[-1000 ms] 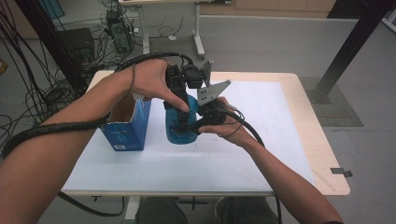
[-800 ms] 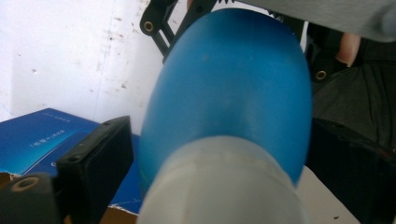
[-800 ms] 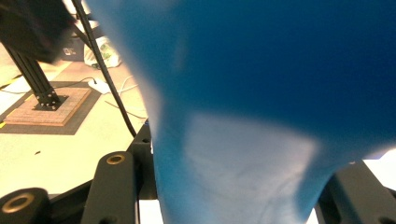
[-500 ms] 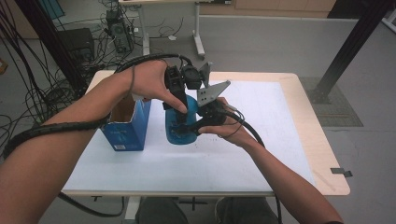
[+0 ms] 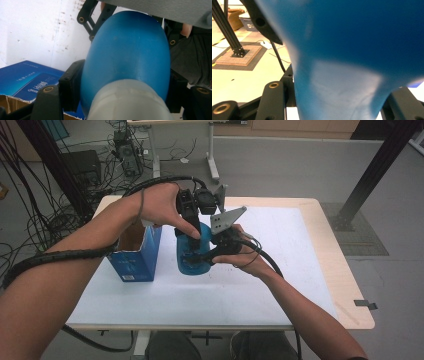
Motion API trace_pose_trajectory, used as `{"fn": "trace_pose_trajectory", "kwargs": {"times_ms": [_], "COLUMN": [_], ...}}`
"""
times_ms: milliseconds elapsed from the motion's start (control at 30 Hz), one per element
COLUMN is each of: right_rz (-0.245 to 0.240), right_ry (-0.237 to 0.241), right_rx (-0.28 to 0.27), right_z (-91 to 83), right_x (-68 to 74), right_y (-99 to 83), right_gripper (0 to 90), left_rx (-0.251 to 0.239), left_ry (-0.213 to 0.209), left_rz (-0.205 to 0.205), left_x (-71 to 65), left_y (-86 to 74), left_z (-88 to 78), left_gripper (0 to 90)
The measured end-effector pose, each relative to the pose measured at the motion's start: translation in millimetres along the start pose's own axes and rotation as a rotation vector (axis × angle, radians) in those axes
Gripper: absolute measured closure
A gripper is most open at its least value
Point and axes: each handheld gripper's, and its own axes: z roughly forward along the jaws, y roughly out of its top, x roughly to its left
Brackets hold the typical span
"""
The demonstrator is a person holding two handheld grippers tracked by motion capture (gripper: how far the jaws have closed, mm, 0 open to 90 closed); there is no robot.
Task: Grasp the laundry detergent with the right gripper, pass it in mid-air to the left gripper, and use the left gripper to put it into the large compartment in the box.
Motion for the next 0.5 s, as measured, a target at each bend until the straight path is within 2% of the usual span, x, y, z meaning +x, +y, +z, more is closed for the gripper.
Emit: {"fn": "trace_pose_trajectory", "kwargs": {"times_ms": [500], "right_rz": [-0.003], "right_ry": [0.003], "right_rx": [0.005], "right_z": [2.2], "right_x": [-1.0], "right_y": [-1.1], "right_gripper": [44.9], "left_rx": [0.008], "left_ry": [0.004], "left_rz": [0.007], "left_x": [0.0], "left_y": [-1.0], "left_z": [1.4], "left_gripper": [35.9]}}
